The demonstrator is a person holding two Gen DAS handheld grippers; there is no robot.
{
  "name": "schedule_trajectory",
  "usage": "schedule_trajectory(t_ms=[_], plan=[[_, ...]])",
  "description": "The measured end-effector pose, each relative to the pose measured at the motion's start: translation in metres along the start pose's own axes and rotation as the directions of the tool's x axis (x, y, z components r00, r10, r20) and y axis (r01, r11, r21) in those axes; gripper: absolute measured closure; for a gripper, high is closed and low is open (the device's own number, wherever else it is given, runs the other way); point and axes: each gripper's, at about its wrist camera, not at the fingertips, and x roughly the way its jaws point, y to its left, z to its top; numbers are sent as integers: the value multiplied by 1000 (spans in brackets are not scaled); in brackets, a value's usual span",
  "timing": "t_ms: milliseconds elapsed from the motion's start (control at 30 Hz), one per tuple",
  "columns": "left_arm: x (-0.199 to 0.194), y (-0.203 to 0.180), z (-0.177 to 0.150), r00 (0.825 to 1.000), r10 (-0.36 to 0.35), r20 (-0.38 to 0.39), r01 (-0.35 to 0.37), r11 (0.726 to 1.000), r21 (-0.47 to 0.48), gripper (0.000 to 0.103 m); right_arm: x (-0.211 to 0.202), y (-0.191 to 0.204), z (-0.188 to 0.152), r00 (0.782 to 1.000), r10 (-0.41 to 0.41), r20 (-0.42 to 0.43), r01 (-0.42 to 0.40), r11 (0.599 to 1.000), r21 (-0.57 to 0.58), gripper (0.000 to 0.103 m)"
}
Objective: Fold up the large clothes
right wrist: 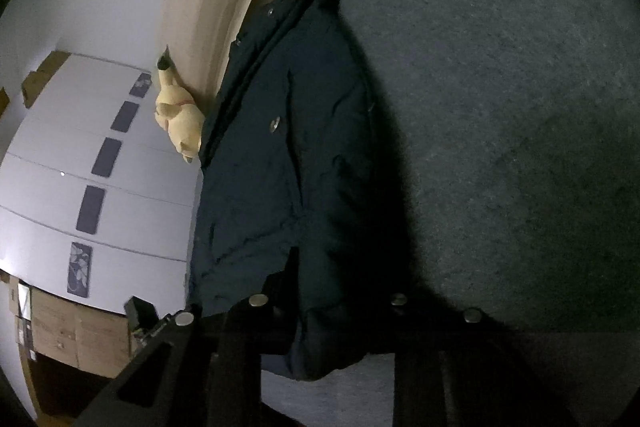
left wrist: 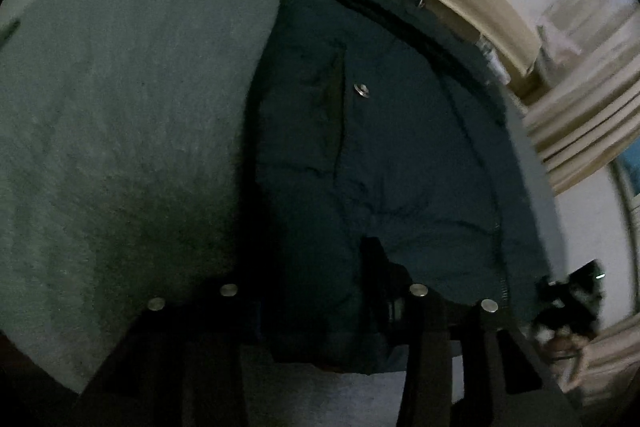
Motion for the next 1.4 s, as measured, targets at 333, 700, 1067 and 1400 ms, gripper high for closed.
schedule_trajectory(t_ms=[333,700,1067,1400], plan=[[13,-24,5,998,54,20,-54,998,27,62,4,14,3,995,-98,-28,97,994,-57,81],[-3,-13,-6,996,60,62,-65,995,75,64,4,18,-1,992,-123,-11,122,990,-70,82],[-14,-26,-12,991,104,88,-114,986,125,77,-4,9,-5,998,-68,-8,68,996,-58,85],[-30,-19,-27,992,74,101,-86,989,123,80,-23,5,-19,999,-33,-11,32,997,-77,87]])
